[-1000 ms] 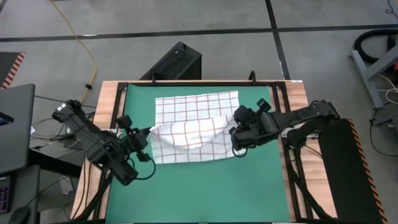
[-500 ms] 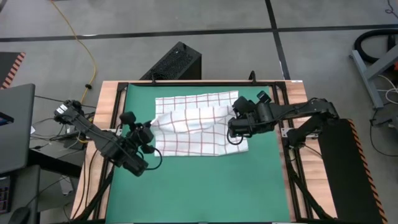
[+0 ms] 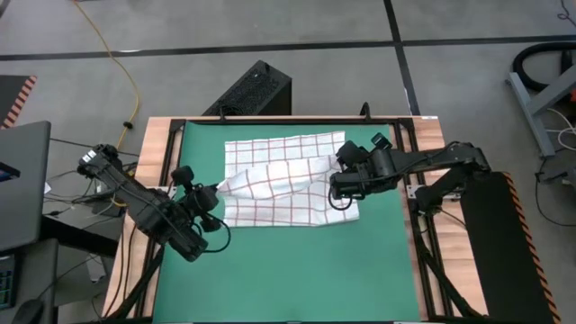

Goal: Roll towel into tight, uniform cylinder
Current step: Fold the white towel

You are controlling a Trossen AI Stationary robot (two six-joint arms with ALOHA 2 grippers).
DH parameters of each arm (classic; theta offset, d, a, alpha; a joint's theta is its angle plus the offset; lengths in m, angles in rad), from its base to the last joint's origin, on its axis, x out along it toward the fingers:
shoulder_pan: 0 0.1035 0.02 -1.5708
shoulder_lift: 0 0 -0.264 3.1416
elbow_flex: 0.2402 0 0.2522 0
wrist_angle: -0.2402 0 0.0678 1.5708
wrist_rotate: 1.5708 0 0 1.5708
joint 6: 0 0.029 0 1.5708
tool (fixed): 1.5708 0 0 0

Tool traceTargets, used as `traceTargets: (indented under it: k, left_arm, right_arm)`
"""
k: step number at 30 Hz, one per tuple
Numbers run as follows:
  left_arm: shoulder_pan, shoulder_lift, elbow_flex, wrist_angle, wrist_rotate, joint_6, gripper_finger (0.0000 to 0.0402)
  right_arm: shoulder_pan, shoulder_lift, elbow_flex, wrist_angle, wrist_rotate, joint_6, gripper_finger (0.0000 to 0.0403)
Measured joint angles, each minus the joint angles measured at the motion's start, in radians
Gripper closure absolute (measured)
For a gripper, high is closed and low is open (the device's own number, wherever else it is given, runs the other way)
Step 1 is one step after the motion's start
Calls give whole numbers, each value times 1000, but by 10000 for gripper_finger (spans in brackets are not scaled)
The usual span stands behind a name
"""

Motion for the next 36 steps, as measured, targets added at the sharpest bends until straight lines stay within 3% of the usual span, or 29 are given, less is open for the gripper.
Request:
traceTargets:
  k: [16, 22, 28, 36]
  left_arm:
    - [-32, 0, 42, -2, 2, -20, 401]
    - [-35, 0, 42, 3, 35, -42, 401]
    - [-23, 0, 41, 5, -24, -26, 401]
    - [26, 0, -71, 21, -61, -15, 401]
  right_arm:
    - [-10, 0, 0, 1, -3, 1, 395]
    - [-10, 1, -75, 28, -17, -5, 395]
    - [-10, 1, -150, 32, -30, 32, 395]
    - [-6, 0, -166, 31, -37, 36, 395]
